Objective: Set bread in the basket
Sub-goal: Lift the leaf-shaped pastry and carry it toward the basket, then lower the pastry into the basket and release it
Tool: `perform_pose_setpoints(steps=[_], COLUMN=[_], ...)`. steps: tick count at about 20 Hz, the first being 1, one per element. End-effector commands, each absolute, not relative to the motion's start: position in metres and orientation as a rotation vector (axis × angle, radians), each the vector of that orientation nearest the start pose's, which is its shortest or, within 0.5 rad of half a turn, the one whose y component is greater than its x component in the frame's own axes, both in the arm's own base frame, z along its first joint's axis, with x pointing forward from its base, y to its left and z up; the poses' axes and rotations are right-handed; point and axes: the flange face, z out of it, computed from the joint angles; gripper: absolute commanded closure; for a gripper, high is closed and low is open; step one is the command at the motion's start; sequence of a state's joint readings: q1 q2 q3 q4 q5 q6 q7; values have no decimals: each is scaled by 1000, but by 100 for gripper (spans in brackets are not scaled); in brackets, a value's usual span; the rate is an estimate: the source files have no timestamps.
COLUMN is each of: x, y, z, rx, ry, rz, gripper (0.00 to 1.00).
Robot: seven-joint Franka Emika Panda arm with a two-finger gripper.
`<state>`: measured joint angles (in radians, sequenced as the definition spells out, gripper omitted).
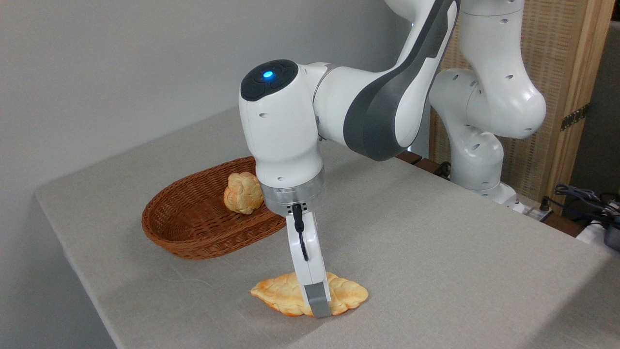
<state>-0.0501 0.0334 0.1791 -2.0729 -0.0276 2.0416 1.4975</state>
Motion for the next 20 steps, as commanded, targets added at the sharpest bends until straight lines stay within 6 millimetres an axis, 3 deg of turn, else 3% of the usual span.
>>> perform_pose_setpoints(steps=[1,11,14,16,19,20], x=[541,541,543,550,561,560], y=[72,72,68,52,-6,-22], z=[409,414,452,490,544,551], rx=[-2455,-2452,-2439,-2471,-2556,-2583], ry=[2026,2020,1975,1895,1795,1769], rz=[46,35,-71,-136,-186,-178], gripper=[61,61,57,55,46,46])
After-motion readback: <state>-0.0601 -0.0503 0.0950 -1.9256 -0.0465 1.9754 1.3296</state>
